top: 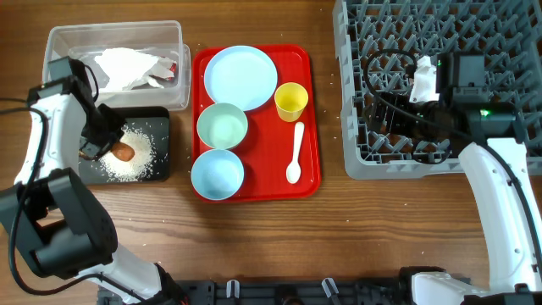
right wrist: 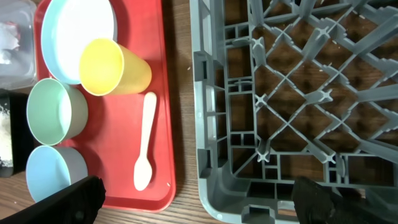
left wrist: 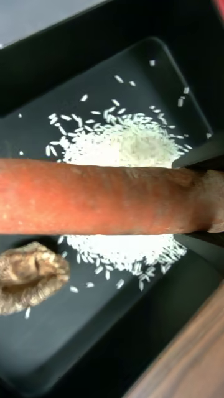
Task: Sort waste into correct bins and load items into the dishwasher rack
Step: 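Carry the carrot to the black tray and release it, then grasp the yellow cup on the red tray with left gripper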
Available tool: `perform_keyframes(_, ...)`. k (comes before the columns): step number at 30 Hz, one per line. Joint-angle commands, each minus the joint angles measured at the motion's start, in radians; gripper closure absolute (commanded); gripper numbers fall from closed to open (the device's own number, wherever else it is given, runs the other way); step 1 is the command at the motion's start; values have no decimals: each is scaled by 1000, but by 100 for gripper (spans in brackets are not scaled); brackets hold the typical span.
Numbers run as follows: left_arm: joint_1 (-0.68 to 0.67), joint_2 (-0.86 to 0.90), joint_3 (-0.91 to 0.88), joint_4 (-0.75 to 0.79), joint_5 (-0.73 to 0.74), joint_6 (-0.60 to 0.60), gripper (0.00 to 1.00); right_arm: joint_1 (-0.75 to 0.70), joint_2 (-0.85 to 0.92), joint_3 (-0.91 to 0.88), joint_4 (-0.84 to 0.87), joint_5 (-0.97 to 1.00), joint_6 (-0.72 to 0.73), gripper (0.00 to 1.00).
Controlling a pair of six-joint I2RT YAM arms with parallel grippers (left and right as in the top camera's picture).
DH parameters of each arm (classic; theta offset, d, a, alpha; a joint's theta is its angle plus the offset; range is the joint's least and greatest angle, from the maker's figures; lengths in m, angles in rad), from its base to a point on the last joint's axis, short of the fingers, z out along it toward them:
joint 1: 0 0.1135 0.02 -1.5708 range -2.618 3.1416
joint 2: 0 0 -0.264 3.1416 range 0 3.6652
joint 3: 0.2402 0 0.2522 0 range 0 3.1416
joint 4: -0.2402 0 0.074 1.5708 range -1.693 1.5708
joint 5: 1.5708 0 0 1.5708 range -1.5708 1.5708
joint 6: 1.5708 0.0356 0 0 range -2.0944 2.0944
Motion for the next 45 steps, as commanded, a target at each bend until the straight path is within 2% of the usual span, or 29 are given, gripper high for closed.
perform_keyframes(1,1,-2,-79,52,-7,-48,85,-2,23,15,-5,10,-4,0)
perform_keyframes(3,1,-2,-96,65,-7,-48,76,-2,23,15,-5,10,-3,0)
perform_keyframes(7,1,-2,-96,66,-7,-47,51,-2,23,15,-8,10,-3,0)
perform_keyframes(13,1,-25,-95,61,56,-29,49,-2,22,15,-16,9,-3,0)
perform_keyframes(18,-41,-253,-95,35,96,104,48,-2,-71,15,-16,5,24,0)
perform_keyframes(19,-64,-306,-95,36,95,127,46,-2,-106,15,-17,5,24,0)
perform_keyframes(22,-188,-466,-95,71,96,194,32,-2,-209,15,-23,6,24,0)
perform_keyframes(25,-342,-507,-69,79,125,255,32,-2,-286,15,-37,6,23,0)
perform_keyframes(27,-475,-486,-11,80,125,280,28,-2,-326,15,-37,6,21,0)
perform_keyframes(29,-551,-440,61,76,125,280,23,-2,-340,15,-32,6,21,0)
perform_keyframes(34,-657,-126,348,-16,132,330,22,-2,-339,15,-34,14,21,0)
perform_keyframes(35,-674,-51,403,-25,179,359,22,-2,-339,15,-36,22,21,0)
perform_keyframes(38,-721,62,454,10,193,381,21,-2,-331,15,-36,22,21,0)
perform_keyframes(45,-787,215,453,148,196,380,27,-2,-255,15,-50,22,21,0)
